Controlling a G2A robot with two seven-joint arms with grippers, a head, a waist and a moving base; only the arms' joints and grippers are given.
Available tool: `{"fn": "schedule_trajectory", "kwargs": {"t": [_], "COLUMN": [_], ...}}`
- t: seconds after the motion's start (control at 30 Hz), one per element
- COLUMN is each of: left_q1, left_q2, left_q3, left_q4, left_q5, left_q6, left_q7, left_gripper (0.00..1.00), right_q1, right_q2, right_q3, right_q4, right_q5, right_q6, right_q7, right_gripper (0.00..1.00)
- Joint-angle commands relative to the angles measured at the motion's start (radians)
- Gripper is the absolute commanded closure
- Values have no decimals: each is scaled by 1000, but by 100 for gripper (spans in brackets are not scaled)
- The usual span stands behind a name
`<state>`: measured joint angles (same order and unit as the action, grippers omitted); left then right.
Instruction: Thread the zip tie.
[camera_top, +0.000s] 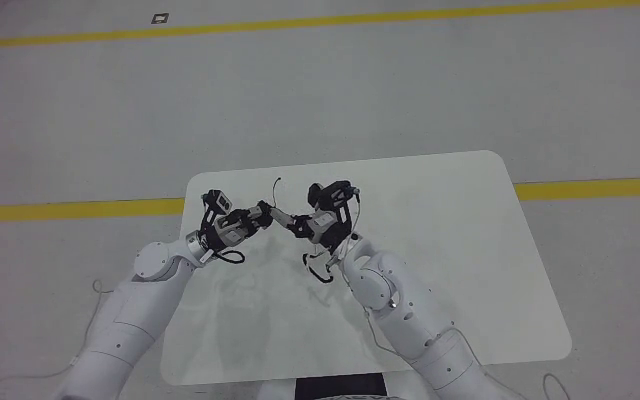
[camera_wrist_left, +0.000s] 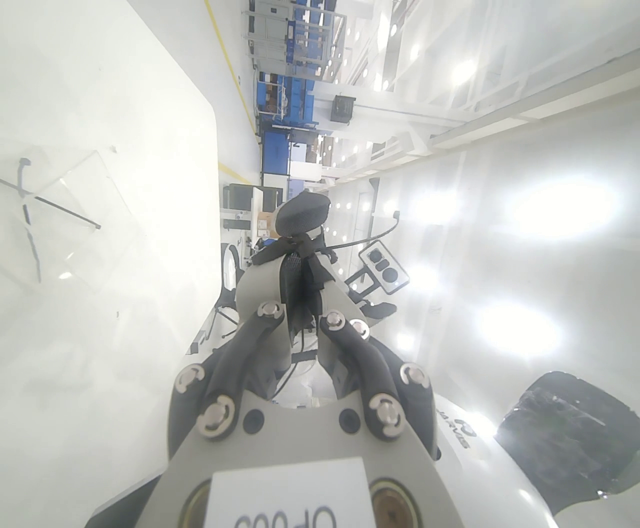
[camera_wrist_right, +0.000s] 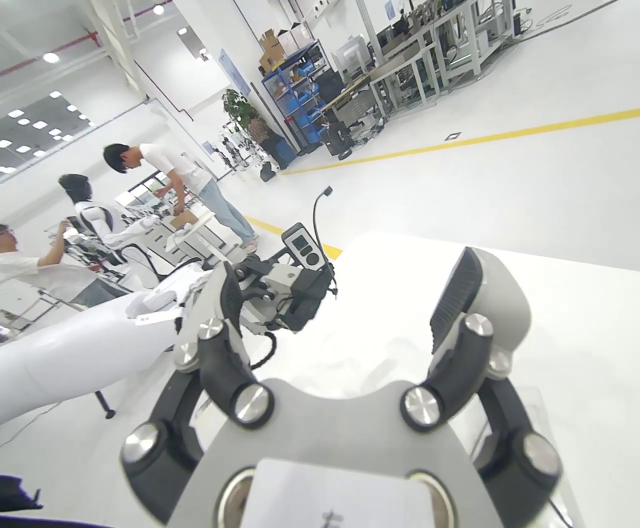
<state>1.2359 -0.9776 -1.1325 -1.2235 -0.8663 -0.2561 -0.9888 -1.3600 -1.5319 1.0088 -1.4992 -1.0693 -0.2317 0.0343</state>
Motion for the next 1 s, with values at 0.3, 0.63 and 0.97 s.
{"fn": "schedule_trajectory", "kwargs": {"t": [0.3,0.63,0.97], "left_q1": [-6,-3,48], "left_q2": [31,34,25], "left_q3": [-102,-105,-119], "left_q4": [19,2,-63], "left_q5": [-122,-102,-318], "left_q6": [316,323,515], "left_q7": [-167,-157,-95], "left_gripper": [100,100,100], "right_q1": [-2,-1,98], "right_q2": [31,31,117], "right_q3": [-12,-14,-98], "right_q4": [24,27,59], "right_q5": [-394,-401,-501], "right_q6": [2,3,38], "right_q7": [-174,-183,-268], "right_gripper": [0,0,0]}}
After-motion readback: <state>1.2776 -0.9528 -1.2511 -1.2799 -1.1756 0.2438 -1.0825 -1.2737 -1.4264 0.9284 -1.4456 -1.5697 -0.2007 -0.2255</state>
